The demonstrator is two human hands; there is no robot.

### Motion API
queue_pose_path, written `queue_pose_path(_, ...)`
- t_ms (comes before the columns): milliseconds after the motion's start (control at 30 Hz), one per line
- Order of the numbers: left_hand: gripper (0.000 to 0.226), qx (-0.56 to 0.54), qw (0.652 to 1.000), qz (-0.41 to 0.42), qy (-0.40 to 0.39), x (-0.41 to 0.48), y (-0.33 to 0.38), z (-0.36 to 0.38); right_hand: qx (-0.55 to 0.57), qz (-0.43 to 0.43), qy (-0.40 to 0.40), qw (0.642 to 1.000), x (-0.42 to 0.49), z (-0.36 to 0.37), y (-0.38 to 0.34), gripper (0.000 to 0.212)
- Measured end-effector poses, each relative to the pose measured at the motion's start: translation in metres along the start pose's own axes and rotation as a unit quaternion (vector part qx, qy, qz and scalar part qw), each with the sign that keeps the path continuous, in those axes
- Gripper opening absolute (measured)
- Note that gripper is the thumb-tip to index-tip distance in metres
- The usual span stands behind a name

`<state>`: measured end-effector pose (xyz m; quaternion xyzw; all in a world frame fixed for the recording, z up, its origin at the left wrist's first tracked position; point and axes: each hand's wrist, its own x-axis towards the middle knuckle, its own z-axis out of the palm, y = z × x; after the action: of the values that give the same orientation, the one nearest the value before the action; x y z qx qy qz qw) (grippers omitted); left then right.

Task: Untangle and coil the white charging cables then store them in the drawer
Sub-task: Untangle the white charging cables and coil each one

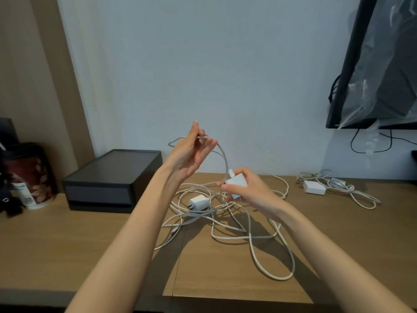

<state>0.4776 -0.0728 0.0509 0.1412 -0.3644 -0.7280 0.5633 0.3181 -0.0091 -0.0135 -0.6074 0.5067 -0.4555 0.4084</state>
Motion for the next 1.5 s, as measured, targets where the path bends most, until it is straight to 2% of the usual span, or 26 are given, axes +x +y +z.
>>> queue_pose_path(67,0.034,0.03,0.998,0.061,0.016,0.0,0.004,-0.008,-0.062,-0.007,0.029,0.998,-0.002,-0.004,-0.002,0.038)
queue_pose_path(133,0.035,0.068,0.992,0.102,0.025,0.0,0.009,-0.018,-0.074,-0.02,0.059,0.995,-0.002,-0.01,-0.006,0.038)
queue_pose_path(200,0.037,0.095,0.989,0.109,0.031,-0.001,0.009,-0.028,-0.047,-0.038,0.098,0.993,0.0,-0.014,-0.013,0.038)
queue_pose_path(300,0.05,0.207,0.975,0.083,-0.003,-0.004,-0.002,-0.04,0.052,-0.058,0.135,0.988,0.005,-0.017,-0.029,0.037)
queue_pose_path(367,0.054,0.324,0.941,0.081,-0.052,-0.009,-0.012,-0.045,0.107,-0.069,0.138,0.982,0.008,-0.019,-0.04,0.037)
queue_pose_path(467,0.042,0.501,0.854,0.093,-0.103,-0.015,-0.031,-0.045,0.198,-0.079,0.124,0.969,0.013,-0.025,-0.055,0.029)
queue_pose_path(567,0.045,0.605,0.772,0.088,-0.176,-0.007,-0.058,-0.046,0.266,-0.091,0.087,0.956,0.017,-0.026,-0.067,0.018)
queue_pose_path(633,0.042,0.626,0.749,0.077,-0.202,-0.002,-0.077,-0.047,0.298,-0.092,0.073,0.947,0.02,-0.025,-0.074,0.009)
queue_pose_path(733,0.026,0.644,0.742,0.086,-0.166,0.006,-0.09,-0.047,0.32,-0.096,0.101,0.937,0.025,-0.026,-0.078,0.009)
queue_pose_path(833,0.025,0.656,0.739,0.108,-0.106,0.012,-0.088,-0.058,0.24,-0.091,0.223,0.941,0.031,-0.033,-0.068,0.029)
queue_pose_path(867,0.025,0.643,0.752,0.113,-0.091,0.013,-0.084,-0.062,0.192,-0.082,0.274,0.939,0.033,-0.037,-0.061,0.033)
queue_pose_path(933,0.024,0.582,0.804,0.109,-0.058,0.012,-0.072,-0.063,0.081,-0.054,0.344,0.934,0.034,-0.043,-0.047,0.033)
queue_pose_path(1000,0.023,0.527,0.842,0.116,-0.024,0.011,-0.057,-0.056,-0.027,-0.025,0.361,0.932,0.033,-0.046,-0.033,0.031)
queue_pose_path(1033,0.021,0.52,0.844,0.131,-0.011,0.01,-0.048,-0.051,-0.065,-0.02,0.359,0.931,0.032,-0.046,-0.027,0.03)
queue_pose_path(1100,0.017,0.548,0.815,0.189,-0.003,0.009,-0.033,-0.041,-0.115,-0.025,0.345,0.931,0.032,-0.043,-0.015,0.028)
queue_pose_path(1167,0.013,0.603,0.761,0.238,-0.019,0.009,-0.024,-0.035,-0.18,-0.057,0.331,0.924,0.032,-0.041,-0.007,0.026)
queue_pose_path(1267,0.017,0.671,0.694,0.259,-0.037,0.015,-0.018,-0.032,-0.3,-0.116,0.318,0.892,0.03,-0.042,-0.008,0.023)
queue_pose_path(1433,0.019,0.731,0.631,0.254,-0.062,0.021,-0.026,-0.031,-0.367,-0.207,0.336,0.842,0.024,-0.033,-0.022,0.023)
queue_pose_path(1500,0.019,0.728,0.63,0.263,-0.067,0.021,-0.03,-0.029,-0.364,-0.216,0.313,0.85,0.024,-0.03,-0.024,0.022)
